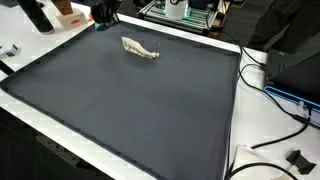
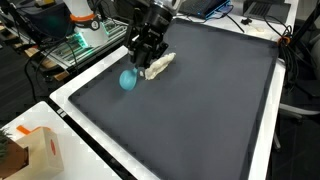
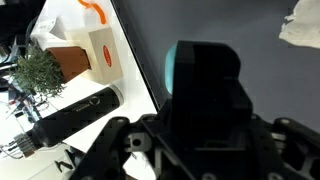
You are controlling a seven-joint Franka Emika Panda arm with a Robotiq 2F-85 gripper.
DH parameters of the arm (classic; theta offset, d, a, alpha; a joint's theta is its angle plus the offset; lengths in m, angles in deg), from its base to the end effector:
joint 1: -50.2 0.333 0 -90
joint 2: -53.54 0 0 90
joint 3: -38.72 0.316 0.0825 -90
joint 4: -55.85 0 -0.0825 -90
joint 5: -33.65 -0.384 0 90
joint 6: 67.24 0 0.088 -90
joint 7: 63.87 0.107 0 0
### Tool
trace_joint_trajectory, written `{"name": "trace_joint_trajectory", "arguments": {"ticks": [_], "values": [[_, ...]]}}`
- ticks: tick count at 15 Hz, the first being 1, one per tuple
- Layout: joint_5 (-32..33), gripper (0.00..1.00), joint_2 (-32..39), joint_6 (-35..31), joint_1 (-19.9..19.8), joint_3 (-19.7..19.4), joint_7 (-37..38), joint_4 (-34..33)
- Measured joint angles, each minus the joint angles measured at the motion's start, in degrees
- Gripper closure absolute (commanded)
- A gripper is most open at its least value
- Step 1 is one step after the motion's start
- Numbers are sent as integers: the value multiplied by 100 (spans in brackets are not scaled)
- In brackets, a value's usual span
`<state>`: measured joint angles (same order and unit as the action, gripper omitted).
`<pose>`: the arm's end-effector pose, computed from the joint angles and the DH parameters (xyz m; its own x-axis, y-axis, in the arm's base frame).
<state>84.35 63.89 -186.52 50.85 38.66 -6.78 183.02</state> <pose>0.5222 -0.0335 0.2848 0.9266 -0.3165 0.2029 -0.3694 -0.6656 0.6485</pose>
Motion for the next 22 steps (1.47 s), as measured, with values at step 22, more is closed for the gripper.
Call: {"name": "trace_joint_trajectory", "arguments": {"ticks": [22], "values": [[204, 75, 424, 179, 531, 172, -858, 46]]}}
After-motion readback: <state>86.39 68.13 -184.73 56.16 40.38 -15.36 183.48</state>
